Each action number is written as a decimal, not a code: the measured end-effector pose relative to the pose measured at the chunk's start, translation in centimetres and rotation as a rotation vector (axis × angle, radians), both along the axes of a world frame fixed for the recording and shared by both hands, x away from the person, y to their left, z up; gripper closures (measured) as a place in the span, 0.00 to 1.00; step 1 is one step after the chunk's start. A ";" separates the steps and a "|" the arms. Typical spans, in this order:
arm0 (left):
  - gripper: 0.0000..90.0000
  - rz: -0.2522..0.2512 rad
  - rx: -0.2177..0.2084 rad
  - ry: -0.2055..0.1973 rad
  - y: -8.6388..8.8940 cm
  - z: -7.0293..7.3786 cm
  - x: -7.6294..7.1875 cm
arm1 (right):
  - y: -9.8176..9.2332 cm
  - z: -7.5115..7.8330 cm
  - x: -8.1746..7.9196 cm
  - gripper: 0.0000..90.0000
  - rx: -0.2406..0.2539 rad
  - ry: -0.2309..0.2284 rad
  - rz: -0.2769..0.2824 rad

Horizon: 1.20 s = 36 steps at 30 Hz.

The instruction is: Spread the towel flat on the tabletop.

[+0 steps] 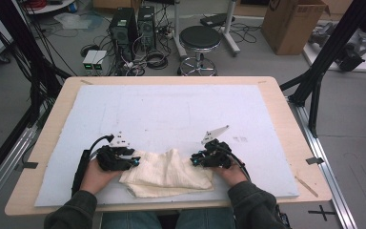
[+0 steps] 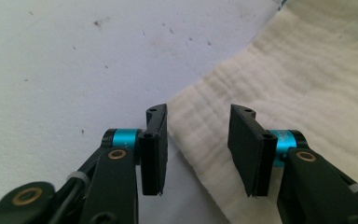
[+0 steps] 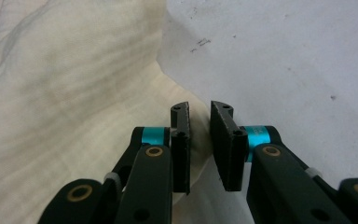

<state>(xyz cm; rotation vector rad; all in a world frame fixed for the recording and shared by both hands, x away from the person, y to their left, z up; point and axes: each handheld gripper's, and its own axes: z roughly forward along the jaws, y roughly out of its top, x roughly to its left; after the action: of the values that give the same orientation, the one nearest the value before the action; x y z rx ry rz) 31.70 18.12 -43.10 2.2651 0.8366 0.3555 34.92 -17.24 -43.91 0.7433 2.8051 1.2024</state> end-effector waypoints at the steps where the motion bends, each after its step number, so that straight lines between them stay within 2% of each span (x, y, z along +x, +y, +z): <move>1: 0.67 -0.009 0.008 -0.001 0.0 -0.1 0.0 | 0.0 0.0 -0.1 0.89 -0.002 -0.001 -0.003; 3: 0.73 -0.011 -0.025 -0.010 0.2 -0.4 -0.2 | 0.0 0.0 -0.1 0.91 -0.009 -0.011 0.000; 4: 0.76 -0.005 -0.058 -0.003 0.5 -0.6 -0.2 | 0.0 0.1 -0.1 0.92 -0.011 -0.016 0.005; 5: 0.77 -0.001 -0.075 0.001 0.7 -0.7 -0.2 | 0.0 0.1 -0.2 0.92 -0.009 -0.020 0.003; 9: 0.90 0.006 -0.085 0.002 1.2 -0.7 -0.3 | -0.3 0.5 -0.4 0.93 0.010 -0.039 -0.017; 11: 0.94 -0.001 -0.073 -0.010 1.2 -0.6 -0.4 | -0.6 0.8 -0.5 0.93 0.017 -0.054 -0.029; 16: 0.96 0.009 -0.061 -0.038 1.1 -0.6 -0.6 | -1.6 1.4 -0.5 0.93 0.060 -0.087 -0.066; 18: 0.96 0.018 -0.070 -0.050 1.3 -0.5 -0.6 | -1.9 1.6 -0.6 0.93 0.073 -0.092 -0.083; 25: 0.96 0.051 -0.097 -0.095 1.8 0.0 -0.8 | -2.8 1.9 -0.6 0.93 0.087 -0.111 -0.123; 30: 0.96 0.073 -0.111 -0.119 1.9 0.2 -0.9 | -2.9 1.9 -0.5 0.93 0.090 -0.128 -0.127; 32: 0.96 0.080 -0.127 -0.124 2.0 0.3 -0.8 | -3.0 2.0 -0.4 0.93 0.083 -0.128 -0.136; 36: 0.96 0.113 -0.176 -0.136 2.2 0.7 -0.6 | -3.0 2.7 -0.2 0.93 0.070 -0.167 -0.142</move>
<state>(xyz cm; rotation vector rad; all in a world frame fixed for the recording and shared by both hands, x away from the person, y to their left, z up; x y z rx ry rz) 31.12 20.35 -42.44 2.0134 0.8910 0.4642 34.73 -20.23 -41.25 0.7901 2.5430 1.2792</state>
